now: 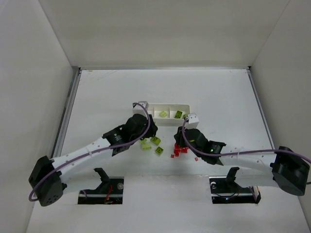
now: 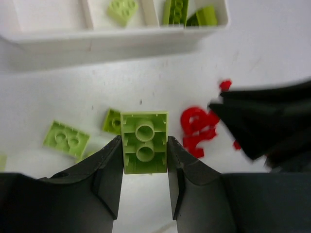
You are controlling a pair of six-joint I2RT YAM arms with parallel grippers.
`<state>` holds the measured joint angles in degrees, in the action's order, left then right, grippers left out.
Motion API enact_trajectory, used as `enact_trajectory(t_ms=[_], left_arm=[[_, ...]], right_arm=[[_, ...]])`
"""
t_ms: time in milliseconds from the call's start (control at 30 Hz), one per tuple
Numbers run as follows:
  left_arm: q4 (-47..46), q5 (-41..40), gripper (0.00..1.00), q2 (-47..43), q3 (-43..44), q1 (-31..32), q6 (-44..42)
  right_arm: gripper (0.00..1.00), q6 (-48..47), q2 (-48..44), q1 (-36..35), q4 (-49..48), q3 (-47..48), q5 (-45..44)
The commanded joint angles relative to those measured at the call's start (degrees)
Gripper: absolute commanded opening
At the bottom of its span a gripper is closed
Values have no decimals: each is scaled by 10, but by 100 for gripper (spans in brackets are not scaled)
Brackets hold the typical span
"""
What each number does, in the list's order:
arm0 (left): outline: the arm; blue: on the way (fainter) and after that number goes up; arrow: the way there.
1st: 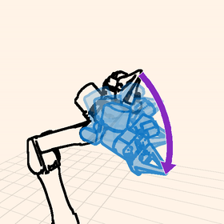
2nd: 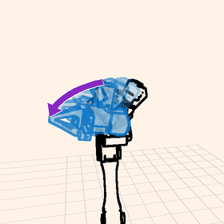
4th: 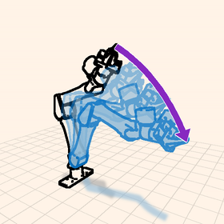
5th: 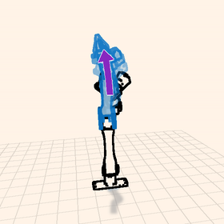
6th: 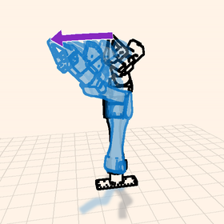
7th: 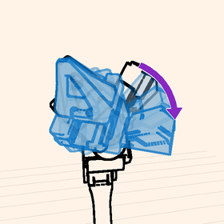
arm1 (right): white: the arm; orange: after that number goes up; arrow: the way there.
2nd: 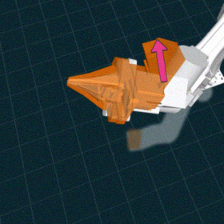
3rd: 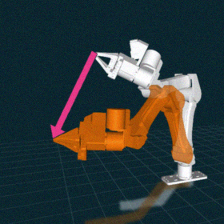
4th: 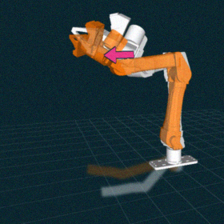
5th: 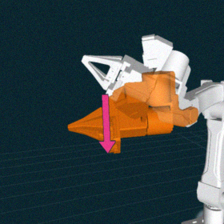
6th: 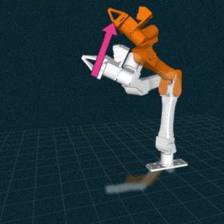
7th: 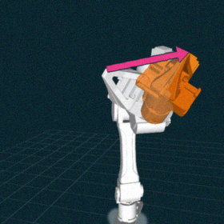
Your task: Sort the legos into containers by color
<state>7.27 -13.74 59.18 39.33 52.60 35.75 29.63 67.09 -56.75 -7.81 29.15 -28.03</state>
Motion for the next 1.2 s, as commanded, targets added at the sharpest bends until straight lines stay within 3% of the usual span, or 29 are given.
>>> enact_trajectory(t_ms=[0,167,367,533,667,833,967,1167], left_arm=[[-104,19,24,82,64,-55,-40],[-153,64,24,246,153,-110,-48],[-177,56,25,349,210,-128,-55],[-177,55,42,380,232,-128,-53],[-185,37,52,340,208,-124,-56],[-188,18,50,257,139,-132,-45],[-173,-22,50,139,38,-140,-27],[-69,-52,51,-18,-72,-186,6]], right_arm=[[42,43,-15,-31,-2,-25,6],[46,53,-11,-47,10,-35,5],[50,56,-20,-47,-3,-45,10],[55,40,-6,-49,4,-27,13],[62,22,8,-55,-8,-14,26],[63,1,44,-75,-10,15,56],[70,-21,89,-116,-12,46,66],[78,-45,169,-143,-19,89,83]])
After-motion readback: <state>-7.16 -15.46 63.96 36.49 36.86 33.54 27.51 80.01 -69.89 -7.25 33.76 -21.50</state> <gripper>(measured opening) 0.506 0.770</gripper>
